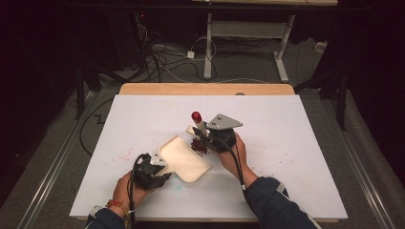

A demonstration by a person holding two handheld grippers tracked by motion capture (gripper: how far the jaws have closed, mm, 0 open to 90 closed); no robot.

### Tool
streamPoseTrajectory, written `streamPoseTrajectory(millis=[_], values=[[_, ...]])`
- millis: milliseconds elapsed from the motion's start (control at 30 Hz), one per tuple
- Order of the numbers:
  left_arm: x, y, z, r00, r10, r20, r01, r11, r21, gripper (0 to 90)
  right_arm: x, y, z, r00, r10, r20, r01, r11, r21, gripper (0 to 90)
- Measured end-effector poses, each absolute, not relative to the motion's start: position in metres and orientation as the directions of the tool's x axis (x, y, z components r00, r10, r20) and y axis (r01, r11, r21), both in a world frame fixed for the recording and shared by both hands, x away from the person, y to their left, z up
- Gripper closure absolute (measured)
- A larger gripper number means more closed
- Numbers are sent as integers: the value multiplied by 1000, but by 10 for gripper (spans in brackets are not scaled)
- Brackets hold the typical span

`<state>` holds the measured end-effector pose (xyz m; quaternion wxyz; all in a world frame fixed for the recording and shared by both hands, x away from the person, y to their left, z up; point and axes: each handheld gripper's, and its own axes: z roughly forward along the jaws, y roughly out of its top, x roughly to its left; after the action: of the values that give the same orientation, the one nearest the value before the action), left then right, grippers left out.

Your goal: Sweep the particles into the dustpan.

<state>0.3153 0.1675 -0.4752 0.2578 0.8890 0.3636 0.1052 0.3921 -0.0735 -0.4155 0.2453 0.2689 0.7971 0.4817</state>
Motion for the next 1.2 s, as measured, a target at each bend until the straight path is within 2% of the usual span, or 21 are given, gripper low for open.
streamPoseTrajectory(millis=[533,1200], values=[[320,158,-478,705,709,-9,600,-589,541,632,382,-70,-415,-760,639,-116,189,389,902,664],[323,146,-478,671,741,-30,629,-548,552,633,348,-55,-413,-778,620,-100,173,364,915,671]])
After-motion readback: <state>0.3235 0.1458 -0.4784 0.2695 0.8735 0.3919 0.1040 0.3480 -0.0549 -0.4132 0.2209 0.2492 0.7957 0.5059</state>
